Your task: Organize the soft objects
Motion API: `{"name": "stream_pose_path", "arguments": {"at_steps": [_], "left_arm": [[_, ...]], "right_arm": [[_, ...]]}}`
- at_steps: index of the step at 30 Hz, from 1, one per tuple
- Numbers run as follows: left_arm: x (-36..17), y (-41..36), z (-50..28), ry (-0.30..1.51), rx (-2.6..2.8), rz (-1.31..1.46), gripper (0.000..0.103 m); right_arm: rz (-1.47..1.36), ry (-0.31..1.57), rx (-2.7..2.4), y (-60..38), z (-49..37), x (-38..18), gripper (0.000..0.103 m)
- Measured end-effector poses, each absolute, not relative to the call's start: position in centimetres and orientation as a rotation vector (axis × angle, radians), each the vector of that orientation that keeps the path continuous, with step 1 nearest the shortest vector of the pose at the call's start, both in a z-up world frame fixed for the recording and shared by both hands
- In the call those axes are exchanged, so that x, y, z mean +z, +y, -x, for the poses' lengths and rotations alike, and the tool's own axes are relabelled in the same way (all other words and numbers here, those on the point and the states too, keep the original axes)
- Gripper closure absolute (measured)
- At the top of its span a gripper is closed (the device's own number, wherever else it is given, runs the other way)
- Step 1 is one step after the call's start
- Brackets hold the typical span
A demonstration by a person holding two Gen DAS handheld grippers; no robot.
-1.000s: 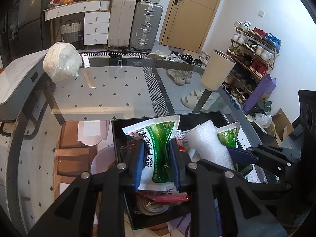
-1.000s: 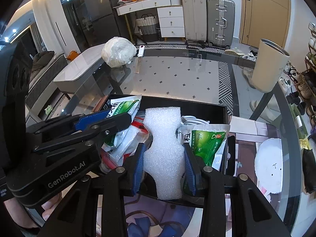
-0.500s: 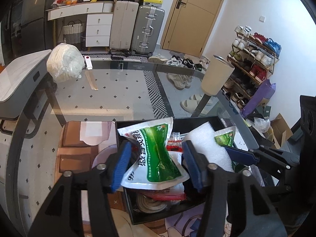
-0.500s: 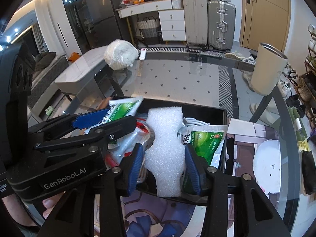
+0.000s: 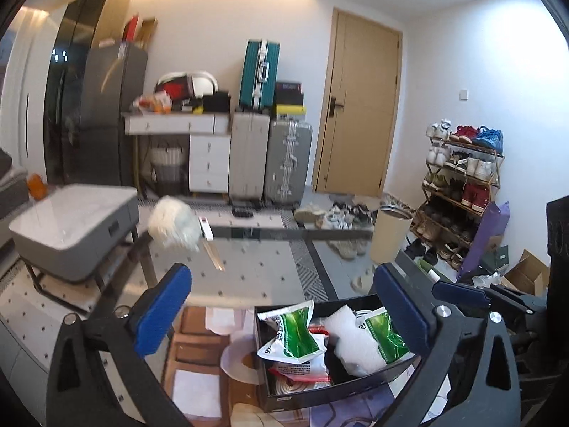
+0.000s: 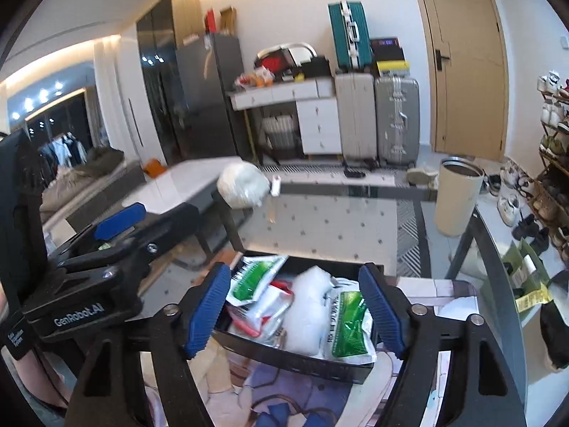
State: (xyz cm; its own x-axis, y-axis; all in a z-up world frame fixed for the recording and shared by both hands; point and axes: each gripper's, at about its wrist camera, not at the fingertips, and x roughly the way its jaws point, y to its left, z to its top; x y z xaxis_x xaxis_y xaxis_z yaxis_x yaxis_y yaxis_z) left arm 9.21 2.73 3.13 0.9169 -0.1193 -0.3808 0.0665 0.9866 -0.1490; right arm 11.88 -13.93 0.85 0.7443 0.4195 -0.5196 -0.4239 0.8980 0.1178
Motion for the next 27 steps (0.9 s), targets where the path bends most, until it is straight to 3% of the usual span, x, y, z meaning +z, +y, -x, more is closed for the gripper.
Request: {"name": "stream_pose_path", "arguments": {"at_steps": [7, 11, 17, 22, 27], "left_arm": [[4.0, 2.6, -5.8, 0.277, -0.059, 0.051, 0.0], [3.8, 3.1, -4.9, 0.267, -0.048, 0.084, 0.0], [2.8, 3.3, -4.3, 0.271, -0.031, 0.086, 0.0], [1.8, 3.1, -3.6, 0.264, -0.025, 0.071, 0.0], [0.2, 2.6, -2.6, 0.244, -0.013, 0.06, 0.0]], "right_arm": [[0.021, 0.468, 0.468, -14.7, -8.2, 1.3, 0.024], [0.02, 0.428, 0.466, -15.2, -7.0, 1.1, 0.014], [-0.004, 0.44, 0.432, -16.0, -6.9, -0.5, 0.012], [-0.018, 0.39, 0.329, -16.6, -7.0, -2.1, 0.002], [0.068, 0.305, 0.308, -16.4, -5.8, -3.7, 0.001]]}}
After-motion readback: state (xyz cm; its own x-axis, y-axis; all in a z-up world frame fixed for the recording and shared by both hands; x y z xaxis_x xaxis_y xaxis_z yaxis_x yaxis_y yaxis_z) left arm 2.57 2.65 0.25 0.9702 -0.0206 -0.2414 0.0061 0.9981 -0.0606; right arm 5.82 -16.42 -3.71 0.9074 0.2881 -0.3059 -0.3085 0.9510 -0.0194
